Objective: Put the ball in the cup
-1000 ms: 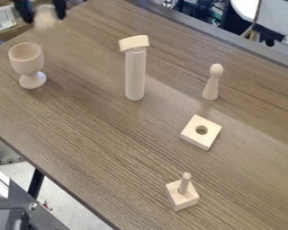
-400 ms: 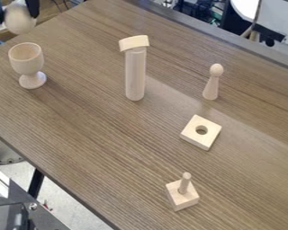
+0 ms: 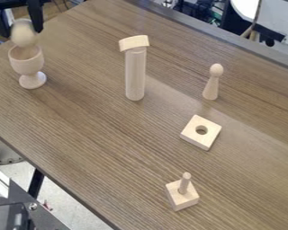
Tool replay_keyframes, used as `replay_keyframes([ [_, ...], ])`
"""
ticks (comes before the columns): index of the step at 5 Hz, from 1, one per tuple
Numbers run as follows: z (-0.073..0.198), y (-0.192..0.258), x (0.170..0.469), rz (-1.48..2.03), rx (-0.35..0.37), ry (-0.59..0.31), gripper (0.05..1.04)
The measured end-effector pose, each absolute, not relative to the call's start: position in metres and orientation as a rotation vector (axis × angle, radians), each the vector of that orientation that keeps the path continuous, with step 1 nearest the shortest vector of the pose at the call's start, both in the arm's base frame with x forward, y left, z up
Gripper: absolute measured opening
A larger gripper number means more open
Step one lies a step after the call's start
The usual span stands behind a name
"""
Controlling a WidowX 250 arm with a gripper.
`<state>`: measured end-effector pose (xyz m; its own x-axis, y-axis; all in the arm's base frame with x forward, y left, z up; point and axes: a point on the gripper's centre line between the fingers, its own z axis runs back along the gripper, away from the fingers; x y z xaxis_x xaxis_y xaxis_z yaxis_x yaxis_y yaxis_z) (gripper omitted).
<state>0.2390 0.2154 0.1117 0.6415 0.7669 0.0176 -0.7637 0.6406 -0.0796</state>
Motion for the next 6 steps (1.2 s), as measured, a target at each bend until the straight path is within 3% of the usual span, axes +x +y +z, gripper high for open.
replay_keyframes([
  [5,0.1064,0.2134,0.235,0.868,-0.07,-0.024,0.717],
  [6,0.1057,0.2134,0.2353,0.872,-0.07,-0.027,0.764],
])
